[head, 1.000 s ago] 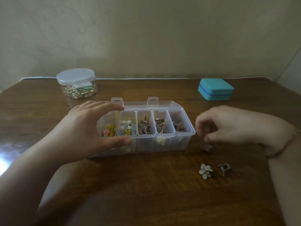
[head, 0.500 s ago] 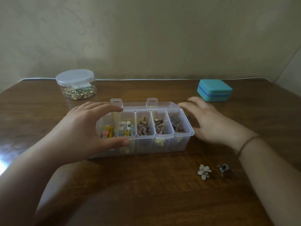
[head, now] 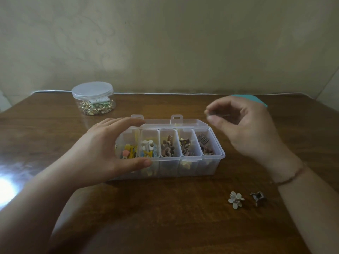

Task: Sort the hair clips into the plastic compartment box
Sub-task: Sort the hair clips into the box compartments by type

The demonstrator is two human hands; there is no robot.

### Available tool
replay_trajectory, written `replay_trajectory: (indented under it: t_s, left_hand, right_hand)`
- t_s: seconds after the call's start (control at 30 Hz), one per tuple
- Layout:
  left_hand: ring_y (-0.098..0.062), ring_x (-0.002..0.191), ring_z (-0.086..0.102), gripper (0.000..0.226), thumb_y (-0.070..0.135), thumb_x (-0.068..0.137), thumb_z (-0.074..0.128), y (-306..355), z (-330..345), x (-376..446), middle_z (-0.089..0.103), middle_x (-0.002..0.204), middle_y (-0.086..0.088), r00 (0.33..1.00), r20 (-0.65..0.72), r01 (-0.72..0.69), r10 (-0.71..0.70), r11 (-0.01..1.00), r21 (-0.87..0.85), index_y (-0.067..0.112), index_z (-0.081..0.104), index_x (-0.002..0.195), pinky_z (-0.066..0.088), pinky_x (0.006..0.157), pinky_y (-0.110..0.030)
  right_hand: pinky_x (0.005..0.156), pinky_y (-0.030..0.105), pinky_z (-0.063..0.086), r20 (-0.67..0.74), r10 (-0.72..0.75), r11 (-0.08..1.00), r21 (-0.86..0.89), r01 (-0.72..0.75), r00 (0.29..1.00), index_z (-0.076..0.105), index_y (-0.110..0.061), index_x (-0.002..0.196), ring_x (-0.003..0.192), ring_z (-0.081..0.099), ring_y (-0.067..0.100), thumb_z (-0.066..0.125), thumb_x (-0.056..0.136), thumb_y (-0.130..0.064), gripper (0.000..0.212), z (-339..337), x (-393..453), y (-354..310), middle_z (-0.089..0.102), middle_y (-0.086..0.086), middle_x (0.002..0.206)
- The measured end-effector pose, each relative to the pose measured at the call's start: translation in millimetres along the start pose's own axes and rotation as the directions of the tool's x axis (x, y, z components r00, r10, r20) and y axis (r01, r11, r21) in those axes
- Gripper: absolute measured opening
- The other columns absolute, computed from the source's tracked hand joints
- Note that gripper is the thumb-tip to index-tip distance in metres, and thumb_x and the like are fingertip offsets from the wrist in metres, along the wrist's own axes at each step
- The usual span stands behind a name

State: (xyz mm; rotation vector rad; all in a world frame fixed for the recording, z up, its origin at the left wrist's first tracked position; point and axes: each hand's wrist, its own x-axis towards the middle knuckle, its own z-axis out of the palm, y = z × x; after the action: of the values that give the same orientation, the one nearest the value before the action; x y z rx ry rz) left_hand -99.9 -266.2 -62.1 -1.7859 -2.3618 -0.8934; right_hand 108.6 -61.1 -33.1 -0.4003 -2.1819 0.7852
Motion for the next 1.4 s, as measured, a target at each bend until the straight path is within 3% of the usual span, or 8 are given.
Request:
replay_trajectory:
  t_s: [0.13,0.33,0.43,0.53,0.63,0.83,0.97,1.4]
  left_hand:
    - [-0.008,0.127,0.046,0.089,0.087,0.056,0.054,1.3,0.3,0.9,0.049,0.128,0.028,1.0,0.012,0.014,-0.014,1.0,0.008,0.045,0.048,0.134,0.043,0.105,-0.047]
    - [-0.012,0.127,0.048,0.092,0.09,0.055,0.05,2.1,0.0,1.8,0.049,0.128,0.025,0.999,0.02,0.029,-0.029,0.999,0.029,0.045,0.048,0.135,0.044,0.103,-0.048]
    - [-0.013,0.127,0.047,0.096,0.093,0.053,0.048,4.5,0.0,1.3,0.051,0.129,0.023,0.999,0.016,0.047,-0.047,0.998,0.038,0.043,0.048,0.135,0.044,0.103,-0.046]
    - [-0.015,0.128,0.047,0.098,0.094,0.053,0.045,6.2,-0.5,0.5,0.055,0.136,0.014,0.999,0.026,0.047,-0.048,0.998,0.045,0.043,0.048,0.136,0.043,0.104,-0.046]
    - [-0.015,0.129,0.047,0.099,0.096,0.053,0.043,7.4,-1.9,0.3,0.055,0.138,0.011,0.998,0.044,0.046,-0.048,0.998,0.049,0.043,0.047,0.137,0.043,0.104,-0.047]
    - [-0.015,0.131,0.045,0.104,0.099,0.052,0.036,8.1,-3.6,-0.1,0.052,0.141,0.012,0.998,0.053,0.04,-0.044,0.997,0.065,0.043,0.046,0.138,0.04,0.105,-0.042]
    - [-0.014,0.134,0.042,0.108,0.102,0.05,0.029,8.4,-5.6,-0.2,0.049,0.144,0.013,0.996,0.074,0.039,-0.045,0.996,0.083,0.044,0.043,0.14,0.038,0.108,-0.042]
    - [-0.012,0.135,0.04,0.097,0.091,0.057,0.039,8.4,-5.9,0.2,0.049,0.144,0.016,0.996,0.084,0.022,-0.033,0.991,0.131,0.043,0.041,0.142,0.033,0.11,-0.037]
  right_hand:
    - [0.077,0.008,0.047,0.253,0.031,0.987,-0.161,0.01,0.967,0.066,-0.036,0.096,0.095,0.057,-0.012,0.068,0.086,-0.022,0.018,14.7,-10.2,-16.1,0.065,-0.025,0.097]
    - [0.068,0.002,0.044,0.012,-0.002,0.972,-0.237,0.005,1.0,0.07,-0.03,0.091,0.083,0.061,-0.006,0.069,0.086,-0.02,0.011,-13.6,-1.3,-10.2,0.068,-0.019,0.087]
    - [0.069,0.006,0.046,0.203,0.105,0.93,-0.366,-0.024,0.973,0.071,-0.032,0.089,0.082,0.062,-0.002,0.073,0.081,-0.024,0.011,-44.2,-0.2,-9.7,0.069,-0.016,0.085]
    - [0.08,0.023,0.053,0.587,0.446,0.842,-0.53,-0.095,0.675,0.059,-0.05,0.103,0.087,0.061,-0.006,0.074,0.077,-0.041,0.031,-65.9,-12.2,-10.1,0.064,-0.022,0.097]
    - [0.08,0.027,0.053,0.663,0.593,0.779,-0.617,-0.116,0.457,0.048,-0.062,0.11,0.092,0.058,-0.004,0.073,0.077,-0.046,0.045,-66.8,-46.2,-3.9,0.055,-0.026,0.105]
    - [0.072,0.017,0.044,0.531,0.41,0.811,-0.584,-0.031,0.742,0.055,-0.058,0.091,0.094,0.053,-0.012,0.07,0.081,-0.038,0.026,-70.6,-61.5,3.6,0.057,-0.03,0.098]
    - [0.069,0.011,0.048,0.286,0.051,0.969,-0.247,0.022,0.957,0.065,-0.043,0.091,0.081,0.063,-0.004,0.074,0.08,-0.02,0.027,-39.9,-19.5,-32.8,0.069,-0.018,0.086]
    - [0.073,0.014,0.05,0.154,-0.039,0.96,-0.268,0.08,0.987,0.068,-0.036,0.094,0.087,0.063,-0.001,0.067,0.083,-0.034,0.011,-11.3,-10.1,-44.9,0.069,-0.018,0.092]
